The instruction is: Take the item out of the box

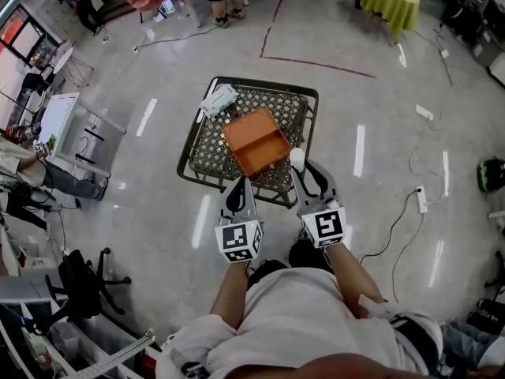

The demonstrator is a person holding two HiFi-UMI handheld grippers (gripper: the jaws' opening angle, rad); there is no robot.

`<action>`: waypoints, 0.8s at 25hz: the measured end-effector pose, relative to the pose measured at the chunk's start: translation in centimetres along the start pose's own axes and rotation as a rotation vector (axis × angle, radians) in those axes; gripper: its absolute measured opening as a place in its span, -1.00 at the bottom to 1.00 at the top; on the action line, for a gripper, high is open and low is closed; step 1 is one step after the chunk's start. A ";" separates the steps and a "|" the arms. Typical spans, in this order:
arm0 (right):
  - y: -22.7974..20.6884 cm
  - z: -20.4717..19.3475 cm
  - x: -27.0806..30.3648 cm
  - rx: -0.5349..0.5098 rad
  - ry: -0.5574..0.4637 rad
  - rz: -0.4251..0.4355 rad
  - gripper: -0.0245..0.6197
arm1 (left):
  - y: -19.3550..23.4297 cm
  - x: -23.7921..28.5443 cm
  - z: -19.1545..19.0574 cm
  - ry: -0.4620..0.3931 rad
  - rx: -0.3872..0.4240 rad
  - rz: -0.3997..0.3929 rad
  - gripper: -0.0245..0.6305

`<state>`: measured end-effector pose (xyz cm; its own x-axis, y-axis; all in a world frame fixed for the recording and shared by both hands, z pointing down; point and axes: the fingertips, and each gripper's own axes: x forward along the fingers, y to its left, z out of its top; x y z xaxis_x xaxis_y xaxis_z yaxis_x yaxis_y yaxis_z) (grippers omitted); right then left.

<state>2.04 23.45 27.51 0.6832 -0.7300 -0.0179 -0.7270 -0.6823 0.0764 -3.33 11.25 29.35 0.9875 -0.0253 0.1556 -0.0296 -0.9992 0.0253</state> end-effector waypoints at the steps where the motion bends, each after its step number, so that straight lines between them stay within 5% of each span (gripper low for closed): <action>1: 0.5 1.0 -0.4 -0.008 -0.013 0.000 -0.59 | 0.2 -0.6 0.7 -0.017 0.007 -0.002 -0.89; 20: 0.7 8.3 -6.0 -0.082 -0.094 -0.085 -0.59 | -3.4 -3.4 5.6 -0.138 -0.009 -0.102 -0.89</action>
<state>-3.18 27.05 19.39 0.7295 -0.6732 -0.1212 -0.6566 -0.7389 0.1515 -5.70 14.61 23.17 0.9973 0.0722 0.0149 0.0715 -0.9965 0.0426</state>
